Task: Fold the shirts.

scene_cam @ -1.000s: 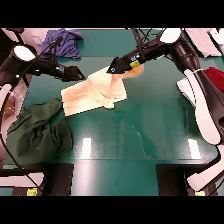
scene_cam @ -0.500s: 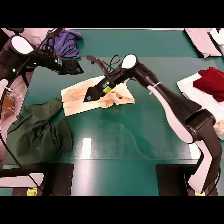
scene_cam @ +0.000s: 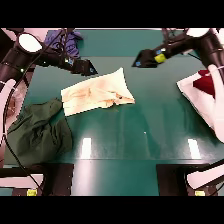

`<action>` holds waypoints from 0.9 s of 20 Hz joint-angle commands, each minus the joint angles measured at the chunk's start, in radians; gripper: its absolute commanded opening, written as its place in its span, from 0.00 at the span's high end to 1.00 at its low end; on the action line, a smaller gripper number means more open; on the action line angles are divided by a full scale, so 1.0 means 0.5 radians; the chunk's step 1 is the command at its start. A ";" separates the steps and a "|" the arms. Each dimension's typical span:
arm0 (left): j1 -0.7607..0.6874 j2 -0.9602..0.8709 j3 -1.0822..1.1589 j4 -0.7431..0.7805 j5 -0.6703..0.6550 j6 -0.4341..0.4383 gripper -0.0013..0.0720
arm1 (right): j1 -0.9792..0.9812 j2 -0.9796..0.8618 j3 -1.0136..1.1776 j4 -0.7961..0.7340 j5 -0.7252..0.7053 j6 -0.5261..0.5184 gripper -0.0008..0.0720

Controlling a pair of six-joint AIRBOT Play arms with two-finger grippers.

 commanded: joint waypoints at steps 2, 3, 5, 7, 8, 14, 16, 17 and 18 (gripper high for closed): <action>0.036 -0.008 0.006 0.007 -0.069 -0.149 0.14 | -0.240 0.014 -0.580 0.416 -0.163 -0.150 0.27; 0.087 -0.006 0.008 -0.006 -0.140 -0.160 0.14 | -0.276 -0.014 -0.720 0.540 -0.235 -0.201 0.27; 0.214 0.021 0.008 -0.025 -0.268 -0.188 0.14 | -0.325 -0.079 -0.935 0.698 -0.288 -0.294 0.27; 0.352 0.076 0.008 -0.142 -0.286 -0.183 0.14 | -0.316 -0.132 -1.085 0.767 -0.327 -0.382 0.27; 0.423 0.106 0.008 -0.224 -0.275 -0.183 0.14 | -0.292 -0.156 -1.146 0.782 -0.391 -0.410 0.27; 0.621 0.174 0.008 -0.378 -0.337 -0.140 0.14 | -0.114 -0.337 -1.236 0.903 -0.529 -0.472 0.27; 0.620 0.174 0.008 -0.379 -0.347 -0.131 0.14 | -0.030 -0.372 -1.234 0.968 -0.548 -0.487 0.27; 0.620 0.174 0.008 -0.379 -0.340 -0.131 0.14 | 0.004 -0.378 -1.233 1.012 -0.575 -0.504 0.27; 0.620 0.174 0.008 -0.379 -0.333 -0.130 0.14 | 0.040 -0.378 -1.231 1.083 -0.618 -0.535 0.31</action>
